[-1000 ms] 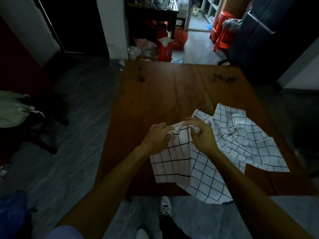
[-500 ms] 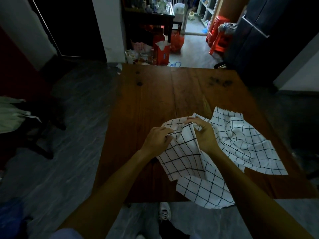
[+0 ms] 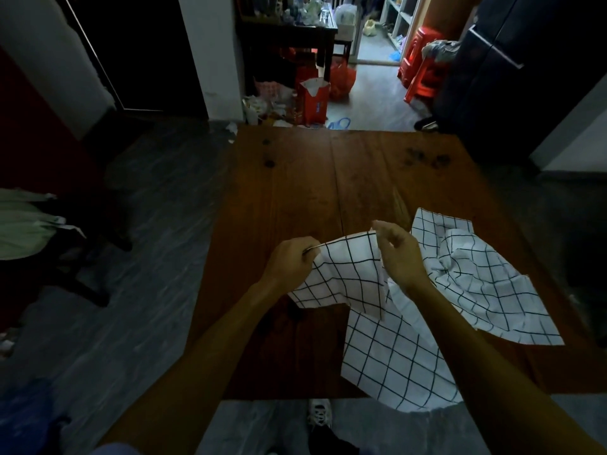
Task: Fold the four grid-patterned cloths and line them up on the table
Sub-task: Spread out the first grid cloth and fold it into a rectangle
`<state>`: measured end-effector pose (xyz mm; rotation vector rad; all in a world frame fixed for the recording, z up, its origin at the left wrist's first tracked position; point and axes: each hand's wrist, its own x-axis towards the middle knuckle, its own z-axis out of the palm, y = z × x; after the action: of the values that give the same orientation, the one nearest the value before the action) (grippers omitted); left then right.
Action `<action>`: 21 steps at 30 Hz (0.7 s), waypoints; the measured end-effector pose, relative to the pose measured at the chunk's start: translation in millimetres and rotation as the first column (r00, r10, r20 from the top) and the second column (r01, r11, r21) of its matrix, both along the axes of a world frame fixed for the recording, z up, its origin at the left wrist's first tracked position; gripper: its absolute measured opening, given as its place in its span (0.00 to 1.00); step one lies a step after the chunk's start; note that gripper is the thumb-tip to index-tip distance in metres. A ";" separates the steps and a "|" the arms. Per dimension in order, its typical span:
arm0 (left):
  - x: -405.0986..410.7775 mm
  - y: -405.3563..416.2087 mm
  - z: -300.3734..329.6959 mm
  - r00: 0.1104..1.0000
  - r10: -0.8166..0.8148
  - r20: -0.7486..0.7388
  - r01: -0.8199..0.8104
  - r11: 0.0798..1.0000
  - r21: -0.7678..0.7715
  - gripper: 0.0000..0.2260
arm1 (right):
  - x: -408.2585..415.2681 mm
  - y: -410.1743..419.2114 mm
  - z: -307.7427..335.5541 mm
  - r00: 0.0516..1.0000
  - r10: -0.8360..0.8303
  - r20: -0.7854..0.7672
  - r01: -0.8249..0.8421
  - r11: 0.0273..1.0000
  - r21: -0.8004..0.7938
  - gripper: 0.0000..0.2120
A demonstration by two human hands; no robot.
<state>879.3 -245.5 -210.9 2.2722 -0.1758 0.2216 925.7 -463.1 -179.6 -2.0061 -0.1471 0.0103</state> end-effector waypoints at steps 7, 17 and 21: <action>2.6 1.6 2.5 1.000 0.013 0.025 -0.013 1.000 0.009 0.08 | -2.0 11.3 3.7 0.996 -0.015 -0.087 0.015 1.000 0.004 0.16; 0.5 9.3 10.6 0.999 0.008 -0.033 -0.007 0.999 0.052 0.07 | 6.8 15.2 4.4 0.992 0.117 0.054 -0.116 0.993 -0.030 0.14; 1.6 3.8 20.1 0.998 -0.026 -0.061 0.025 0.999 -0.027 0.03 | 1.8 24.0 23.3 0.984 0.177 0.031 -0.179 0.980 0.087 0.08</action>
<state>880.9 -241.7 -190.9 2.2465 -0.1690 0.1402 927.5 -439.1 -156.4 -1.8982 -0.3358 0.0934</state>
